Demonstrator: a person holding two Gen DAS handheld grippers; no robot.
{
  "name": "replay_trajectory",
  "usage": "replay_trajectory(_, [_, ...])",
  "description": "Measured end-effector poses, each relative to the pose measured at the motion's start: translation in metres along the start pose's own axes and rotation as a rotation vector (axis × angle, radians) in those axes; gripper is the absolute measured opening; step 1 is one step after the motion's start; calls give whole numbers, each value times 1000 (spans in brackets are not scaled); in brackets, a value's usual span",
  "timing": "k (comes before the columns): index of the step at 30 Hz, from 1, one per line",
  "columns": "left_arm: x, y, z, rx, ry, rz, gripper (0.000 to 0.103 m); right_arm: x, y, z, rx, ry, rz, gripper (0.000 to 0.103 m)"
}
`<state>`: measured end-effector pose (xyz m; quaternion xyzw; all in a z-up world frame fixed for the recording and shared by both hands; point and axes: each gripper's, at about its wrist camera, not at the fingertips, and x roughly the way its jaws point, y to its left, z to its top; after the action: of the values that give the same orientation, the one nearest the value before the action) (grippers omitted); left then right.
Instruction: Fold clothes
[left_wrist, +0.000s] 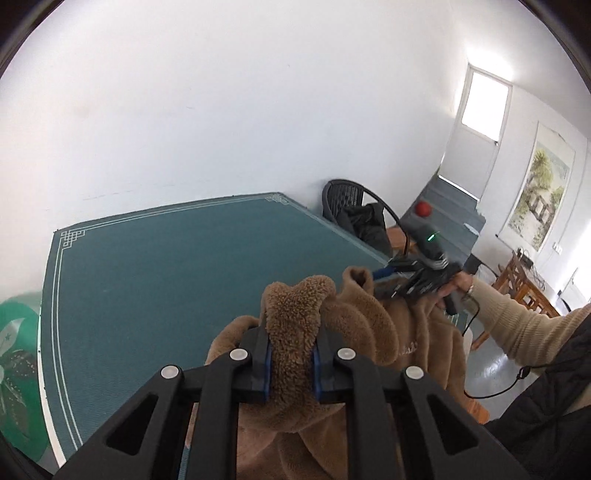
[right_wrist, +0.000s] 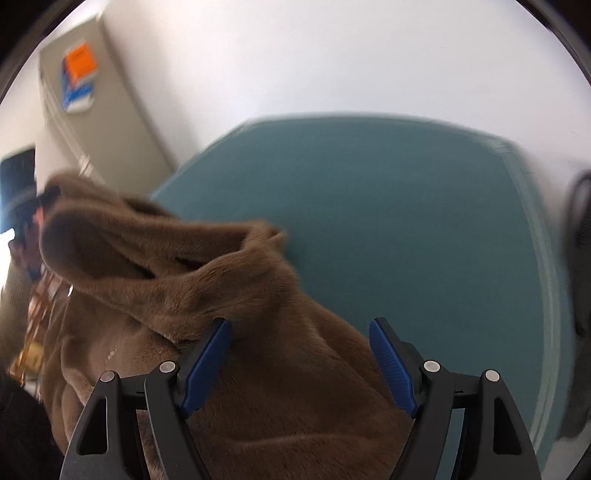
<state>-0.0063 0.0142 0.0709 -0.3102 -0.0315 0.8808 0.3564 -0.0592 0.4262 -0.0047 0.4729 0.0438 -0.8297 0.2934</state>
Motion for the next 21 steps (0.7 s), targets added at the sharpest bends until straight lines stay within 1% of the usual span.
replay_trajectory(1, [-2,1,0,-9,-8,-1,18,14,2,2,-9,57,0,79])
replay_trajectory(2, [-4,2,0,-17,-15,-1,18,23,4,2,-6,91,1,79])
replay_trajectory(3, [-8,3,0,-25,-20,4,18,28,5,2,1,108,0,79])
replay_trajectory(4, [-8,5,-1,-35,-23,7,18,29,7,1,3,106,1,77])
replay_trajectory(5, [-7,7,-2,-48,-25,9,18,26,10,-1,14,90,3,72])
replay_trajectory(7, [-3,13,-6,-86,-29,7,18,18,13,-5,48,53,7,28])
replay_trajectory(8, [-1,17,-7,-106,-32,4,18,13,16,-8,67,33,-12,26])
replay_trajectory(9, [-2,21,-9,-130,-40,-2,18,6,22,-12,83,9,-53,19])
replay_trajectory(10, [1,24,-9,-155,-52,-8,18,-2,28,-16,97,-16,-99,10])
replay_trajectory(13, [-4,35,-9,-228,-104,-26,18,-38,48,-21,123,-152,-250,8])
replay_trajectory(15, [-11,34,-7,-260,-143,-40,18,-66,63,-23,135,-255,-347,8])
replay_trajectory(16, [-17,30,-6,-259,-164,-45,18,-84,74,-22,135,-323,-402,8])
replay_trajectory(19, [-34,15,-1,-253,-229,-60,18,-136,117,-20,75,-549,-625,8])
replay_trajectory(21, [-54,-2,6,-239,-299,-81,18,-167,146,-21,46,-700,-758,7])
